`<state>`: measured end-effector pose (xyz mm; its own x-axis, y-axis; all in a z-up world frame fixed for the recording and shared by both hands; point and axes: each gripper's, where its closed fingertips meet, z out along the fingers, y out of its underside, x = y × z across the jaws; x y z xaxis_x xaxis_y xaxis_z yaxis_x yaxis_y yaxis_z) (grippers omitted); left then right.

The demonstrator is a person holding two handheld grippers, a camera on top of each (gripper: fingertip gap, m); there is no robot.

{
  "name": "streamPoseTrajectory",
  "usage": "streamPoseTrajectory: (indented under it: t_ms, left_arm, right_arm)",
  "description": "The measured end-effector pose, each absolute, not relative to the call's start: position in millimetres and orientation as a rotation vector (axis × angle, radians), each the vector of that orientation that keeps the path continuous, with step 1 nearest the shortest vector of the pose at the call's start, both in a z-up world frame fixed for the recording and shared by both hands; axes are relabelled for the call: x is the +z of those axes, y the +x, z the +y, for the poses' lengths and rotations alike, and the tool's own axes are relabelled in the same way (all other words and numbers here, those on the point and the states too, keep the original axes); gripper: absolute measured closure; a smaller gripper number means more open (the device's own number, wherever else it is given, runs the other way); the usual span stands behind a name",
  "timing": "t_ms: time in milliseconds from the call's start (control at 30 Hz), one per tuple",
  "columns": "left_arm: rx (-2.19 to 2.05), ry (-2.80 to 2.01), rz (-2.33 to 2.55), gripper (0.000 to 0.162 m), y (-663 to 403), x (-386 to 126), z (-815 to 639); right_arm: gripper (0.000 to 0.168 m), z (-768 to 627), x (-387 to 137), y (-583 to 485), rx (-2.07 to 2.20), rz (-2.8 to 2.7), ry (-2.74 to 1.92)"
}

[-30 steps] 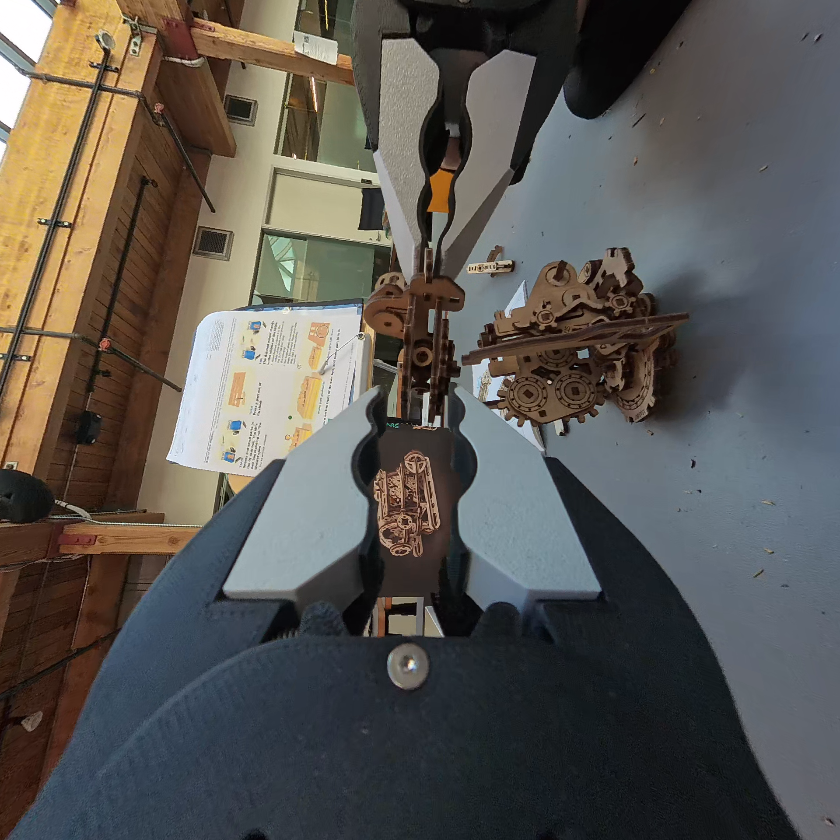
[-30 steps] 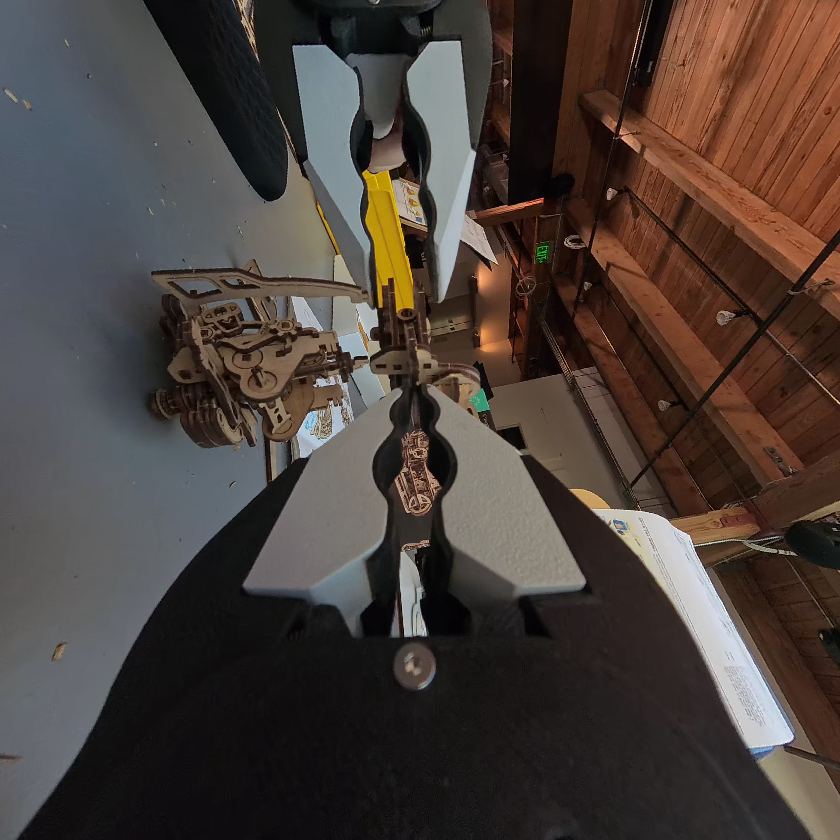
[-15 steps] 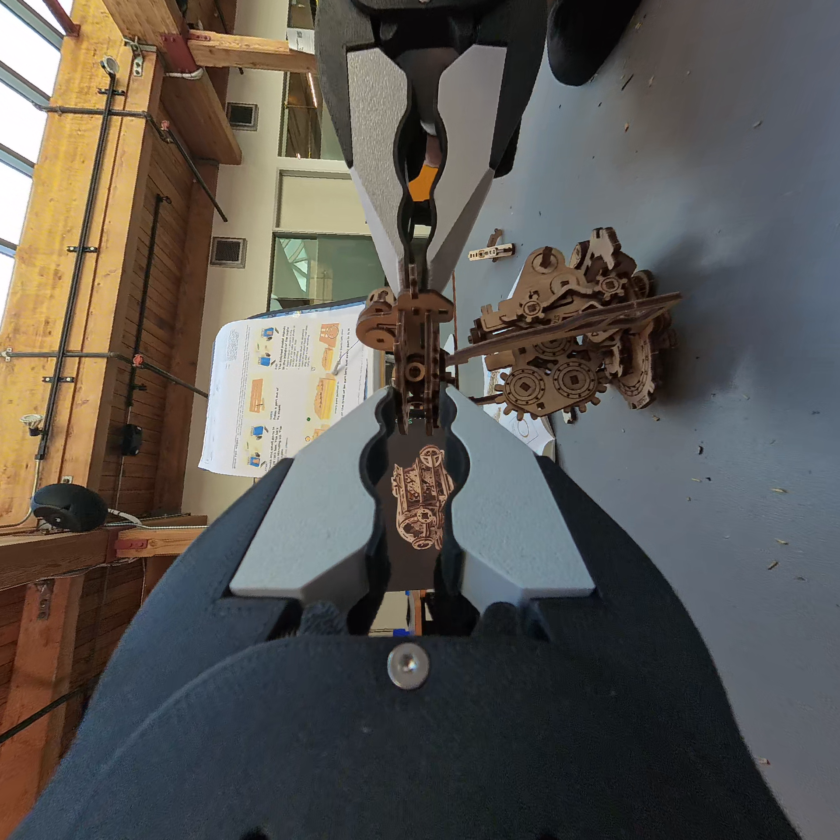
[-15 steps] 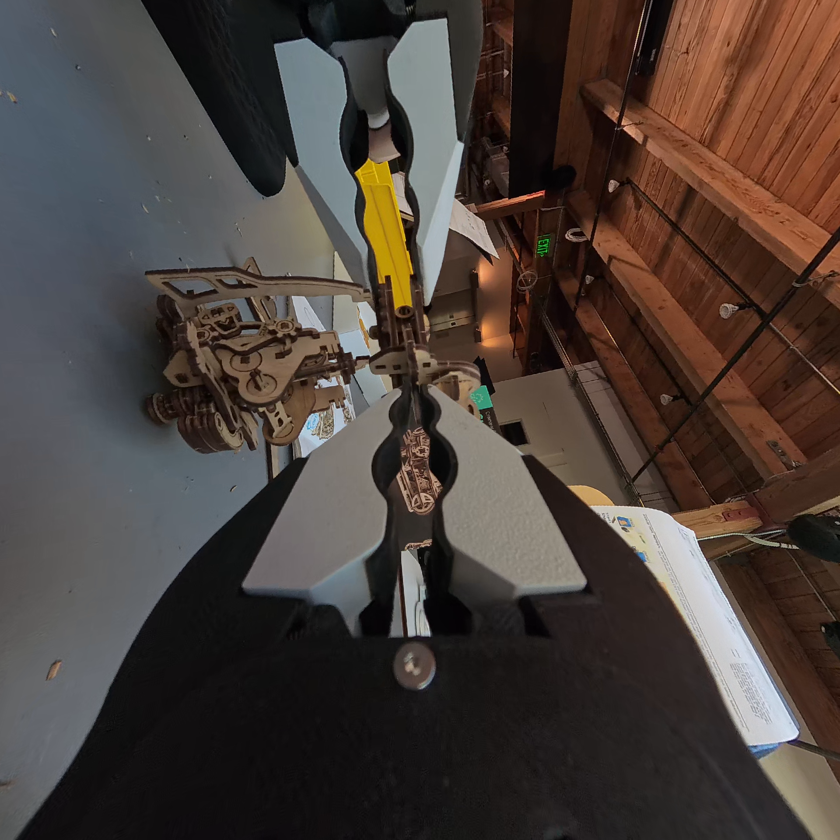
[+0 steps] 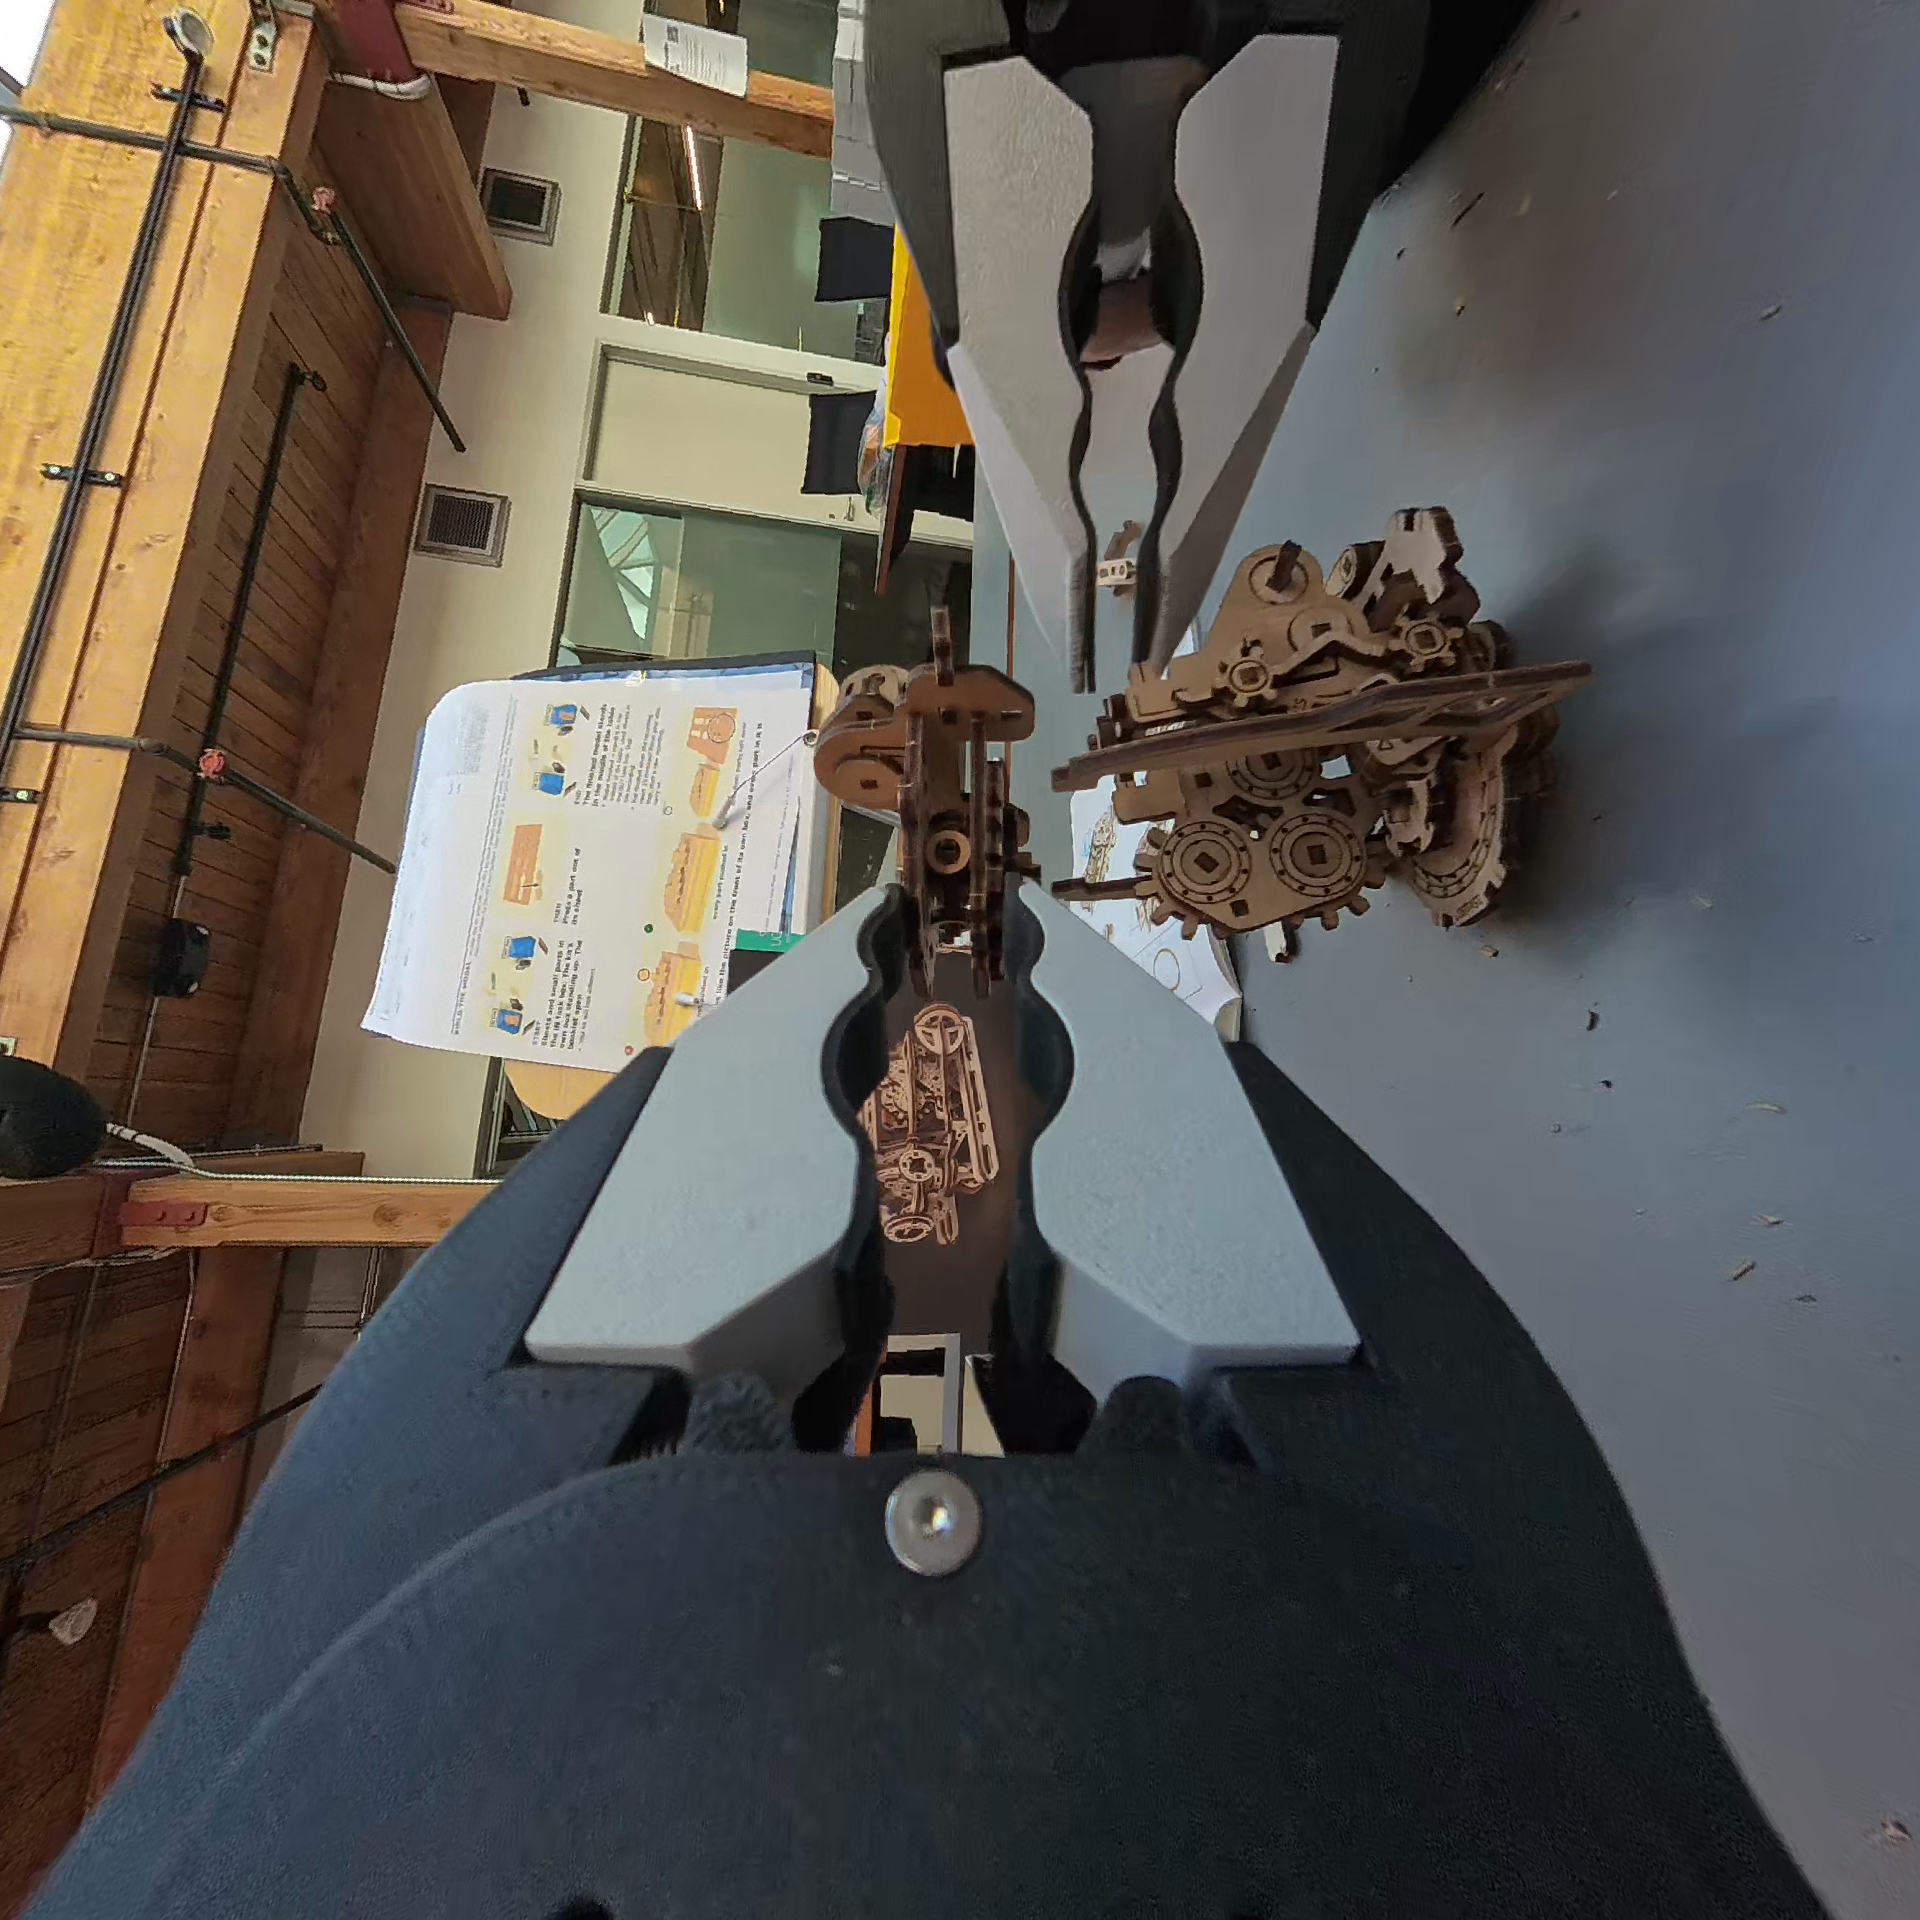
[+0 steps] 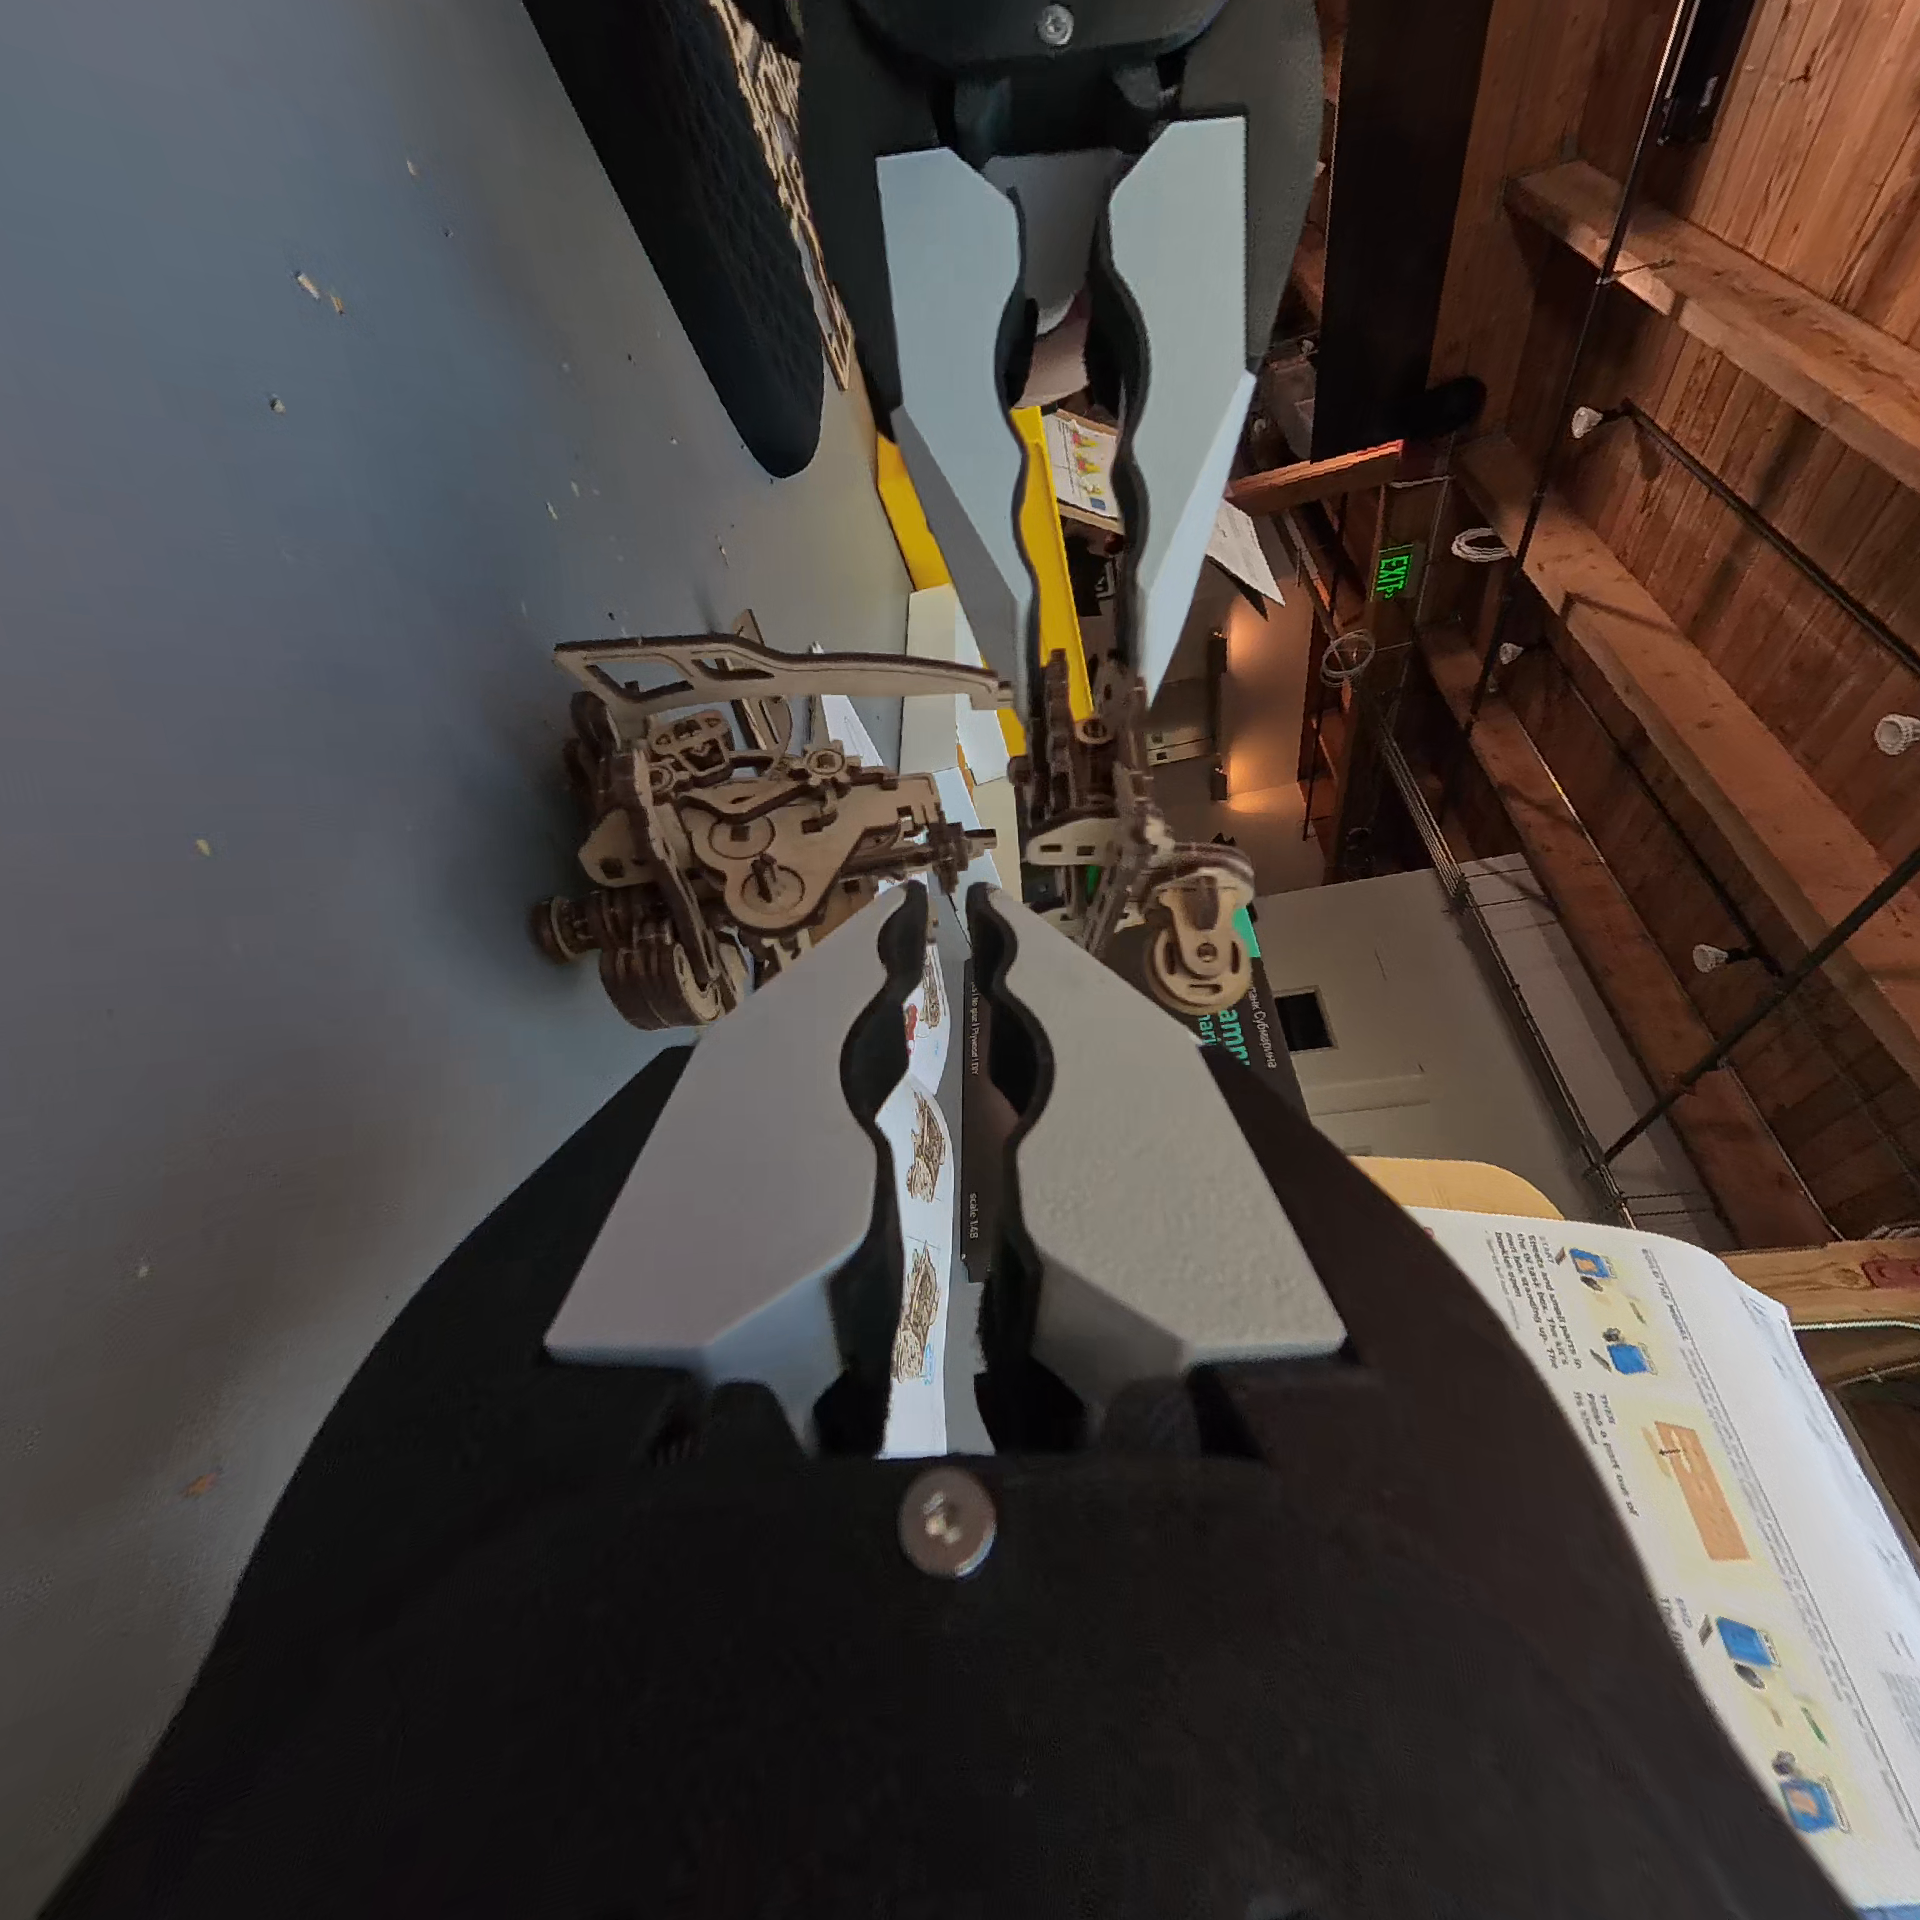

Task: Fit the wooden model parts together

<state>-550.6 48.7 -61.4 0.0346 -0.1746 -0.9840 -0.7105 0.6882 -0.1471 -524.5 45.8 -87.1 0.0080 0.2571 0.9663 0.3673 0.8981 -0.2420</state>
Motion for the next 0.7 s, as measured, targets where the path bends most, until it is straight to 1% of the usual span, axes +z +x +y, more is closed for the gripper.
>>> streamPoseTrajectory:
  t_ms: [167, 300, 367, 700]
  left_arm:
    - [0.466, -0.758, 1.486, 0.146, -552, -53, 45]
    - [0.483, -0.764, 1.514, 0.146, -552, -59, 46]
    - [0.481, -0.768, 1.517, 0.146, -552, -60, 46]
    - [0.426, -0.786, 1.551, 0.146, -548, -71, 44]
  right_arm:
    - [0.161, 47, -86, -528, -0.142, -1.574, -0.471]
    - [0.161, 48, -88, -530, -0.149, -1.587, -0.477]
    - [0.166, 46, -87, -531, -0.150, -1.587, -0.456]
    - [0.166, 48, -87, -520, -0.216, -1.570, -0.469]
